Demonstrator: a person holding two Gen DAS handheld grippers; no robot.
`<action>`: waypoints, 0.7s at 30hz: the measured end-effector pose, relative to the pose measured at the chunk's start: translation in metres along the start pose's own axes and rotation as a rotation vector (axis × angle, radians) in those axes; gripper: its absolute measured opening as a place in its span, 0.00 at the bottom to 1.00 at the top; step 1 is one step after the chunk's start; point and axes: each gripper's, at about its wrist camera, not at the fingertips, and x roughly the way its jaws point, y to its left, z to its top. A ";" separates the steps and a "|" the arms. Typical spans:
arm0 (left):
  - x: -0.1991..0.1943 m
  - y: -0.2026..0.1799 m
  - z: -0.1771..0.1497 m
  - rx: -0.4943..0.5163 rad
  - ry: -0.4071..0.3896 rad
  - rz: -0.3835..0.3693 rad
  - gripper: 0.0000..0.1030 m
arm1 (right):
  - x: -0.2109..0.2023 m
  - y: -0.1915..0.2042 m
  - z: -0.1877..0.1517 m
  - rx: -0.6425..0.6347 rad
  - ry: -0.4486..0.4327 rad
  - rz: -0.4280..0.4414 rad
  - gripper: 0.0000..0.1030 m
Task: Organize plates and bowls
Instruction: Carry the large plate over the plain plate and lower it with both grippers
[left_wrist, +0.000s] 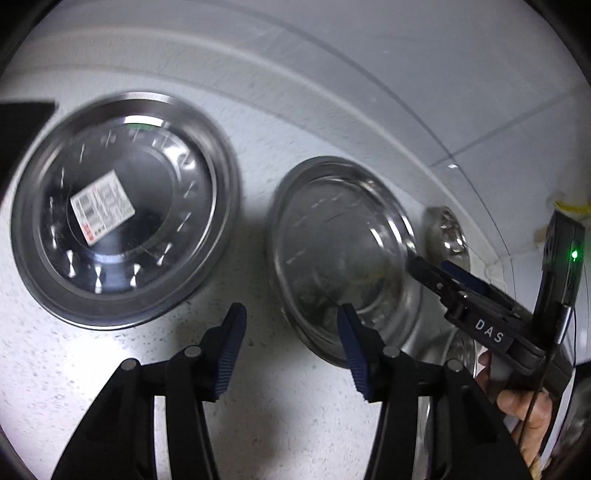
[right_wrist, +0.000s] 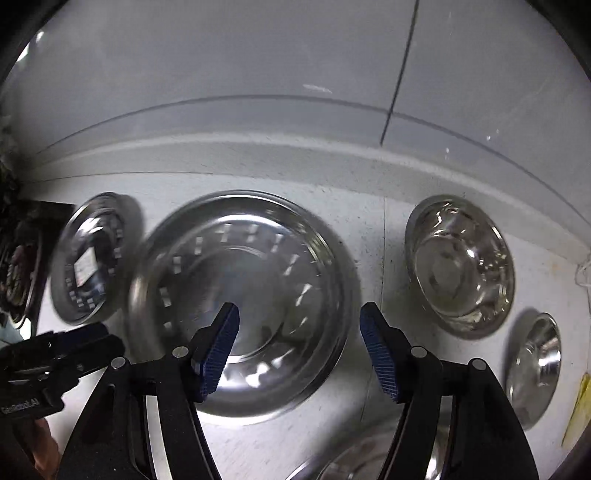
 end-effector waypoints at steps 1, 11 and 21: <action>0.003 0.001 0.001 -0.006 0.004 -0.002 0.48 | 0.006 -0.004 0.001 0.018 0.011 0.006 0.59; 0.026 -0.008 0.011 -0.021 0.004 -0.040 0.48 | 0.033 -0.031 0.003 0.119 0.061 0.078 0.52; 0.035 -0.004 0.020 0.002 -0.026 -0.008 0.09 | 0.056 -0.041 0.004 0.141 0.072 0.023 0.14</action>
